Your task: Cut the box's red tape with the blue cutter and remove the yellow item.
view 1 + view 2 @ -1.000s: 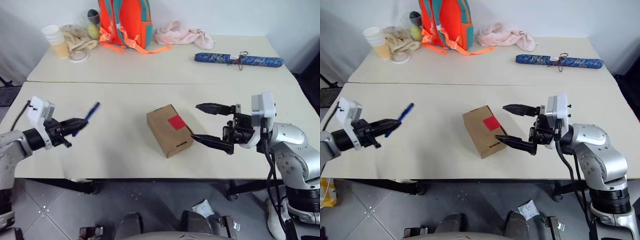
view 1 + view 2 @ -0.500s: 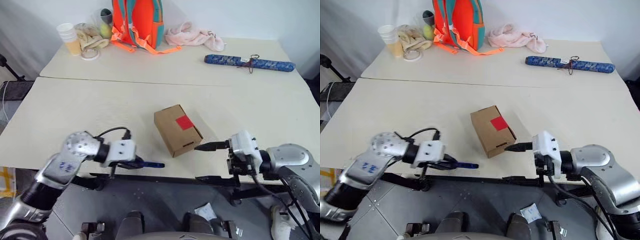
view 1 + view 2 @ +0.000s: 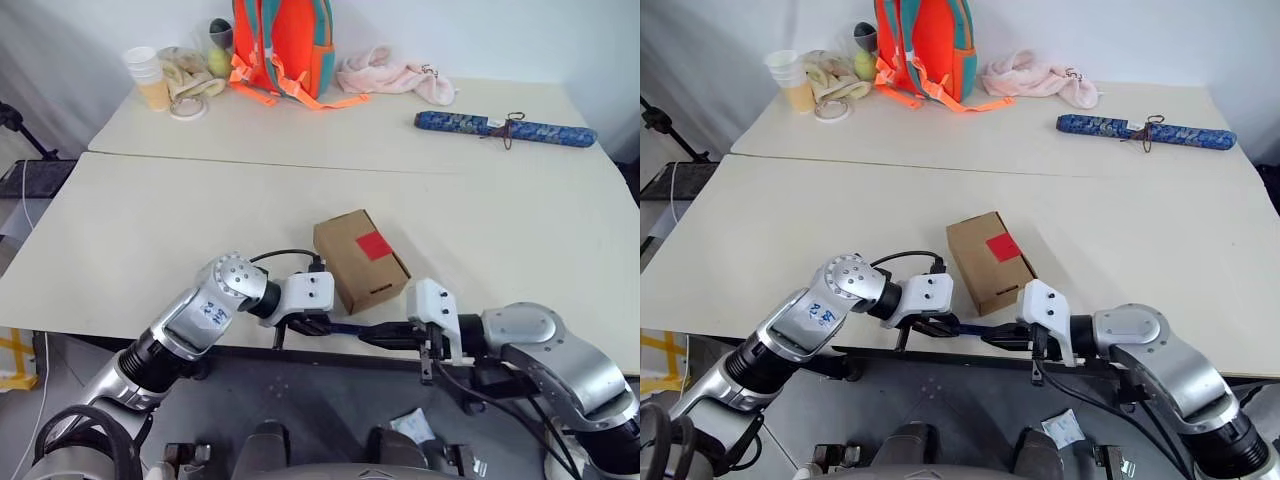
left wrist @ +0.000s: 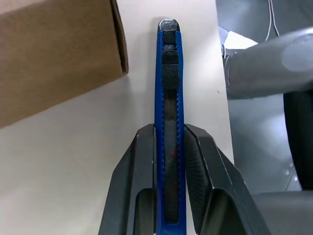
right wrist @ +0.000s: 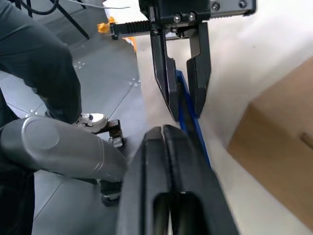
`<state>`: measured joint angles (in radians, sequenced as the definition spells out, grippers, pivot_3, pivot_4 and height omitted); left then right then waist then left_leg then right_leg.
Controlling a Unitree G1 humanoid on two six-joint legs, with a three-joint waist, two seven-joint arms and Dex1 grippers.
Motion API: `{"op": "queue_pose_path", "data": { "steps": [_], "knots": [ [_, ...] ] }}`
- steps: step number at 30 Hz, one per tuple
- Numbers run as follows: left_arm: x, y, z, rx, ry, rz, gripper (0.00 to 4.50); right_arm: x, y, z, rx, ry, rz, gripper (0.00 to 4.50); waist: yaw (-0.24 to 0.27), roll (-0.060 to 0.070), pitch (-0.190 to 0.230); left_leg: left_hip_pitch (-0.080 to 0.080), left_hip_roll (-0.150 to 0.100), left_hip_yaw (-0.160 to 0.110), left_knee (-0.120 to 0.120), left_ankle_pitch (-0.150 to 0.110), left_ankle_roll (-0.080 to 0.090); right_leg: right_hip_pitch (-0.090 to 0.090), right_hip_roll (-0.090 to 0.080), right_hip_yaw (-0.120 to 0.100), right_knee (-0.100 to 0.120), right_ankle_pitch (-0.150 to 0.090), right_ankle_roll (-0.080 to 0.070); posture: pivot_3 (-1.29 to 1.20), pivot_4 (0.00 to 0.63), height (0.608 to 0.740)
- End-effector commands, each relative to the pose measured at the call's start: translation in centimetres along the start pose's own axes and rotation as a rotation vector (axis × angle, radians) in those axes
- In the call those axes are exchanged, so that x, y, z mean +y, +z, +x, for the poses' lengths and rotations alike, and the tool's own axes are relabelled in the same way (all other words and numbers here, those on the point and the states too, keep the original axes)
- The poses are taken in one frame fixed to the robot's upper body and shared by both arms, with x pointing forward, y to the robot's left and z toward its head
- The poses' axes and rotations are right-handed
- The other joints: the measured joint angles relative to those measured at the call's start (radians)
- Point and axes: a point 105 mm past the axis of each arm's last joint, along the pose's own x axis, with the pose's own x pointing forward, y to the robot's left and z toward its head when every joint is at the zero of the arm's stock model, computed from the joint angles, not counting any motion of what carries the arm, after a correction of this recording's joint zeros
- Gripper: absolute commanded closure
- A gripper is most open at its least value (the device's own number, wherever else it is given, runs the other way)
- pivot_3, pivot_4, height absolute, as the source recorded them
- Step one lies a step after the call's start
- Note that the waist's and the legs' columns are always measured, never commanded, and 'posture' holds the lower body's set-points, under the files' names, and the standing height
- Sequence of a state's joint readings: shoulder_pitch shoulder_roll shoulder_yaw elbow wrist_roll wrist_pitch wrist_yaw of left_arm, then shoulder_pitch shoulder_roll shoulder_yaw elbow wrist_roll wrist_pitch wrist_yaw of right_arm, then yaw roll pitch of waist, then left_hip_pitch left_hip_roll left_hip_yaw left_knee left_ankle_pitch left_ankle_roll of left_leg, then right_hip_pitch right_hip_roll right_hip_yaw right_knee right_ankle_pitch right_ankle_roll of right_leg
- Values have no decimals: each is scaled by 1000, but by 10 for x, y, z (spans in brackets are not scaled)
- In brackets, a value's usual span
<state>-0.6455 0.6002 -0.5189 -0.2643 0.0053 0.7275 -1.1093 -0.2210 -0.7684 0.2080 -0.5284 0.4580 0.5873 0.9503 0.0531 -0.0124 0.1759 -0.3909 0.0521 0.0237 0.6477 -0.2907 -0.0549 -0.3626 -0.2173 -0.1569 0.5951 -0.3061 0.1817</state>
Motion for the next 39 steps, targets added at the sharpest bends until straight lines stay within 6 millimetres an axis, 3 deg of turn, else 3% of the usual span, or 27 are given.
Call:
{"op": "queue_pose_path", "data": {
  "steps": [1,8,15,31,35,39],
  "knots": [
    [-8,-7,6,47,-12,-16,4036,-7,-1,8,36,-40,-44,4466,-1,0,0,0,0,0,0,0,0,0,0,0,0,0,0,0,150,740],
    [-11,-8,5,52,-10,-19,4036,-19,-11,7,75,-72,-29,4466,-3,0,0,0,0,0,0,0,0,0,0,0,0,0,0,0,150,740],
    [-12,-7,8,49,-5,-27,4036,-18,-23,9,121,-47,-4,4466,-3,0,0,1,0,0,0,0,0,1,0,0,0,0,0,0,150,740],
    [-17,-6,12,37,-9,-30,4036,-15,-8,47,53,-16,54,4466,-3,1,0,1,0,0,0,-1,0,1,0,0,0,0,0,0,150,740],
    [-17,-8,10,42,-7,-35,4036,-9,5,39,-4,6,101,4466,-5,0,-1,2,0,0,0,-1,0,1,0,0,0,0,0,0,150,740],
    [-17,-12,8,54,-6,-41,4036,-9,0,16,44,8,85,4466,-1,0,-1,1,0,0,0,-1,0,1,0,0,0,0,0,0,150,740]
  ]
}}
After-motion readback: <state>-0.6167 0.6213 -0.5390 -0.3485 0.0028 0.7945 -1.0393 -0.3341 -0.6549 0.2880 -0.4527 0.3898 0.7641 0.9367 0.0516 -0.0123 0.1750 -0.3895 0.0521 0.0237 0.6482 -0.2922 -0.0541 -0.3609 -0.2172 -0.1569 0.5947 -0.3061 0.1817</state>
